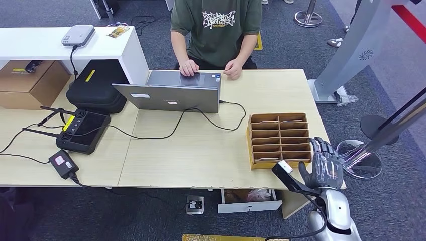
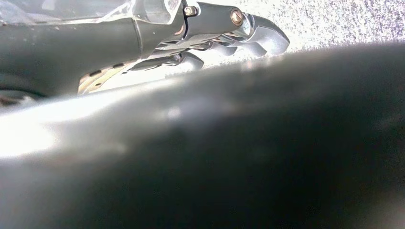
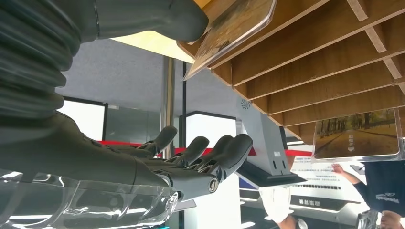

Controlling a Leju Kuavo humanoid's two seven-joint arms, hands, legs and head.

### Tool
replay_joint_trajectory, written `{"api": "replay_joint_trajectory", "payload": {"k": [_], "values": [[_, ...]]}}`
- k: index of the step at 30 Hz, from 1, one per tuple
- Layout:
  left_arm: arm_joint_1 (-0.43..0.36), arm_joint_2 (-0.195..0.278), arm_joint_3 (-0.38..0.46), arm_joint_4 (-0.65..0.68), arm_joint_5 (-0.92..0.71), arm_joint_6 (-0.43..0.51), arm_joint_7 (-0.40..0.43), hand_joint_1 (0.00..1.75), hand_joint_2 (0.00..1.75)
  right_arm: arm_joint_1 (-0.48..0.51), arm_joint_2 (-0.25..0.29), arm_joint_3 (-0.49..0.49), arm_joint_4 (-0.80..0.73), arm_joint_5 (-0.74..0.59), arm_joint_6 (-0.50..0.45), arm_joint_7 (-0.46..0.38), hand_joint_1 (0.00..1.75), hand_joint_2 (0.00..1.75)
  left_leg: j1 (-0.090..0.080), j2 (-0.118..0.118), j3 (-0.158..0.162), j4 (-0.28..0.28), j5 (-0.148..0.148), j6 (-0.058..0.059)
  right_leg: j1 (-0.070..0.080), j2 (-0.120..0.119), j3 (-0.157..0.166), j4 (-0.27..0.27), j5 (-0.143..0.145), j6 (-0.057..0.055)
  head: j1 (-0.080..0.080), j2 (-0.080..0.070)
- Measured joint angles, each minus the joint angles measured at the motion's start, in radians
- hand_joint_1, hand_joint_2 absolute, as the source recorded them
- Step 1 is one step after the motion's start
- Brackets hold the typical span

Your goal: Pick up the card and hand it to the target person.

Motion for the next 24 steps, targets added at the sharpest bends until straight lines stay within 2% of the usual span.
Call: {"api": "replay_joint_trajectory", "payload": {"k": [3,9,14,18,24], "values": [[0.000,0.000,0.000,0.000,0.000,0.000,0.000,0.00,0.00,-0.003,0.000,0.000,0.004,0.000,0.002,0.000,1.17,1.75,0.000,0.000,0.000,0.000,0.000,0.000,0.000,0.000,0.000,0.000,0.000,0.000,0.000,0.000],[0.000,0.000,-0.001,0.000,-0.001,0.000,-0.004,0.00,0.00,-0.004,0.000,0.001,0.006,0.000,0.003,0.000,1.32,1.75,0.000,0.000,0.000,0.000,0.000,0.000,0.000,0.000,0.000,0.000,0.000,0.000,0.000,0.000],[0.000,0.000,-0.002,0.000,-0.002,0.000,-0.004,0.00,0.00,-0.001,0.000,0.001,0.005,-0.001,0.002,0.000,1.61,1.75,0.000,0.000,0.000,0.000,0.000,0.000,0.000,0.000,0.000,0.000,0.000,0.000,0.000,0.000],[0.000,0.000,-0.003,0.000,-0.002,0.000,-0.001,0.00,0.00,0.002,0.000,0.003,-0.001,0.000,0.002,-0.003,1.66,1.75,0.000,0.000,0.000,0.000,0.000,0.000,0.000,0.000,0.000,0.000,0.000,0.000,0.000,0.000],[0.001,0.000,-0.003,0.000,0.001,0.000,-0.004,0.00,0.00,0.026,0.000,0.016,-0.067,-0.005,-0.008,-0.020,1.61,1.75,0.000,0.000,0.000,0.000,0.000,0.000,0.000,0.000,0.000,0.000,0.000,0.000,0.000,0.000]]}}
